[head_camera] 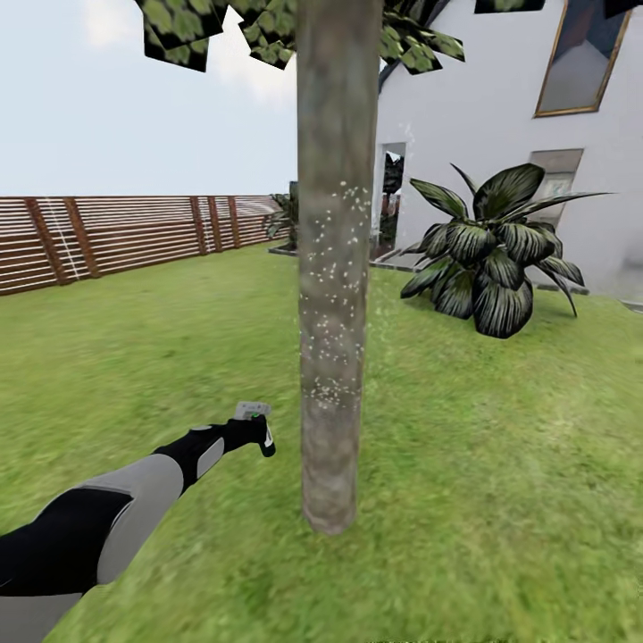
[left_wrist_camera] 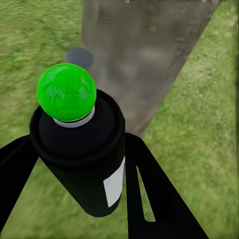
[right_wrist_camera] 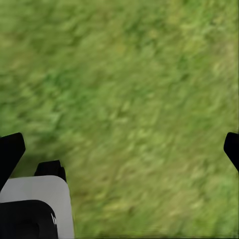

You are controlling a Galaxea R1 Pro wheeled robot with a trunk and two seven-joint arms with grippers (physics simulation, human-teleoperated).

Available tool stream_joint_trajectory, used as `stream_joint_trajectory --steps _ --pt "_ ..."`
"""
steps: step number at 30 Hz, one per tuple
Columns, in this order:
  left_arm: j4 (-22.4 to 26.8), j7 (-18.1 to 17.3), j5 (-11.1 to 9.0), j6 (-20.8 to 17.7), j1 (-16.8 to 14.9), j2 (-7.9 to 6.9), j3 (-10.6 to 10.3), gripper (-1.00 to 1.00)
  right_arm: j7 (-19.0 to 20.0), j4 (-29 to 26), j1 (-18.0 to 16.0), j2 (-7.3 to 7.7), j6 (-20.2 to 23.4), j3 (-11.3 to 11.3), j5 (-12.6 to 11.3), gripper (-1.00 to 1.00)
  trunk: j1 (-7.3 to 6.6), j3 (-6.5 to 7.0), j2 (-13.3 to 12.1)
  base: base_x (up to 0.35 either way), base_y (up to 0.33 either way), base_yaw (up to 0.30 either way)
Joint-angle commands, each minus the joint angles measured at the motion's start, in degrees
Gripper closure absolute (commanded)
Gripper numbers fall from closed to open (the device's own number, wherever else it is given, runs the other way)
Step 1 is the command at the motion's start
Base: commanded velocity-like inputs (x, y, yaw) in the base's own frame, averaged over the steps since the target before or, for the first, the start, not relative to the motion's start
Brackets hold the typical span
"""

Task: In the garden, pick up the pesticide atomizer on the floor and spray pesticide onto both trees until each tree trunk is fully covered.

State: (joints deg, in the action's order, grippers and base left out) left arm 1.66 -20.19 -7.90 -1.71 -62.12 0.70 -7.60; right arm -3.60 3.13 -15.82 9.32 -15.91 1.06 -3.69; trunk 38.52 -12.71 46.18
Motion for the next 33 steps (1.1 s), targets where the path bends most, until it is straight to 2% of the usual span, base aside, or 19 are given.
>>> stream_joint_trajectory --steps 1,17,25,33 --pt "0.0 0.2 0.1 0.0 0.0 0.0 0.0 1.0 0.0 0.0 0.0 0.0 0.0 0.0 0.0 -1.0 0.0 0.02 0.0 0.0 0.342 -0.281" --pt "0.0 0.2 0.1 0.0 0.0 0.0 0.0 1.0 0.0 0.0 0.0 0.0 0.0 0.0 0.0 -1.0 0.0 0.35 0.0 0.0 0.342 -0.28" --pt "0.0 0.2 0.1 -0.1 0.0 0.0 0.0 1.0 0.0 0.0 0.0 0.0 0.0 0.0 0.0 -1.0 0.0 0.35 0.0 0.0 0.342 -0.072" --pt "0.0 0.2 0.1 -0.1 0.0 0.29 0.0 1.0 0.0 0.0 0.0 0.0 0.0 0.0 0.0 -1.0 0.0 0.35 0.0 0.0 0.342 -0.262"
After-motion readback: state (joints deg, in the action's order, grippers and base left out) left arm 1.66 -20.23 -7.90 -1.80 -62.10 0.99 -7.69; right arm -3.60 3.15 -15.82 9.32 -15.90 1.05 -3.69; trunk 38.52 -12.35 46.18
